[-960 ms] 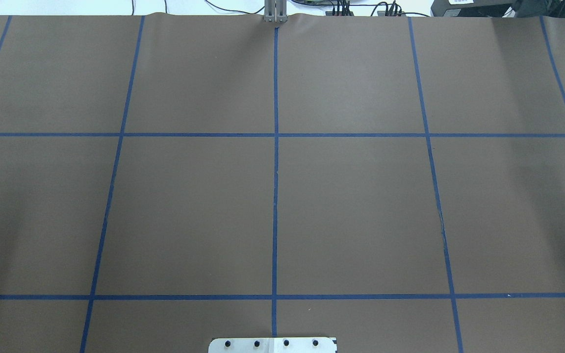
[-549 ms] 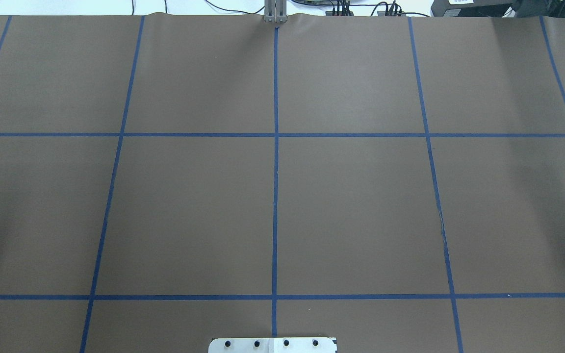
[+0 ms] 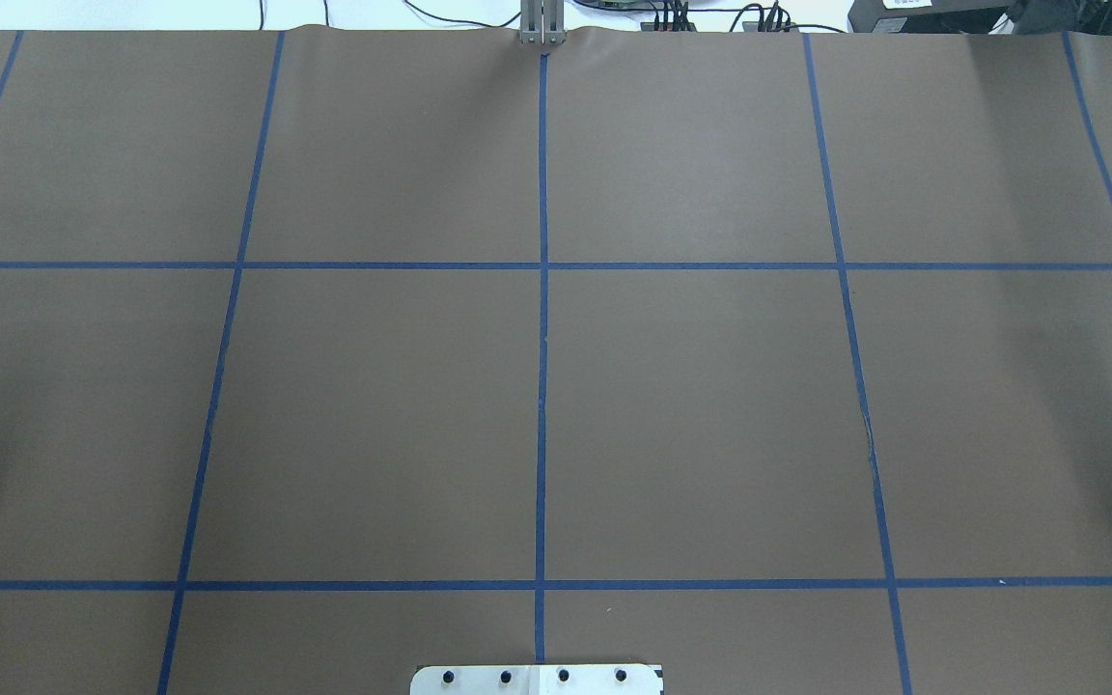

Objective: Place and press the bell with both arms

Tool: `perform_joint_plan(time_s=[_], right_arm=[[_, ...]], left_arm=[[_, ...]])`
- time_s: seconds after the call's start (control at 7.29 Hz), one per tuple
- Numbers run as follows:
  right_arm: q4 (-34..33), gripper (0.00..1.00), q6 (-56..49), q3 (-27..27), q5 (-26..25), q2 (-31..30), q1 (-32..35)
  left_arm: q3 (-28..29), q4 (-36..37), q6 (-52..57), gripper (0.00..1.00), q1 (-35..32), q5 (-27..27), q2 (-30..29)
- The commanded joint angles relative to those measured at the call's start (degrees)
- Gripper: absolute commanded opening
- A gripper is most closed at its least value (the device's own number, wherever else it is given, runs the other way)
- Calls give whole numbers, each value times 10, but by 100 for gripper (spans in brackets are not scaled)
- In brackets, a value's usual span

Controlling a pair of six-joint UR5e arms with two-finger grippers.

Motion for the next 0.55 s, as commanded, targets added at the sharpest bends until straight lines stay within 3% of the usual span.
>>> perform_joint_plan(time_s=[0.0,0.14,0.41], right_arm=[[2,100,2,1,0,0,0],[2,100,2,3,2,0,0],[22,100,18,3,2,-2,-4]], left_arm=[[6,-8,-2,100,47,15,-8],[22,-14,-2,100,55,39,-8],[35,-41,-3,100,59,39,-7]])
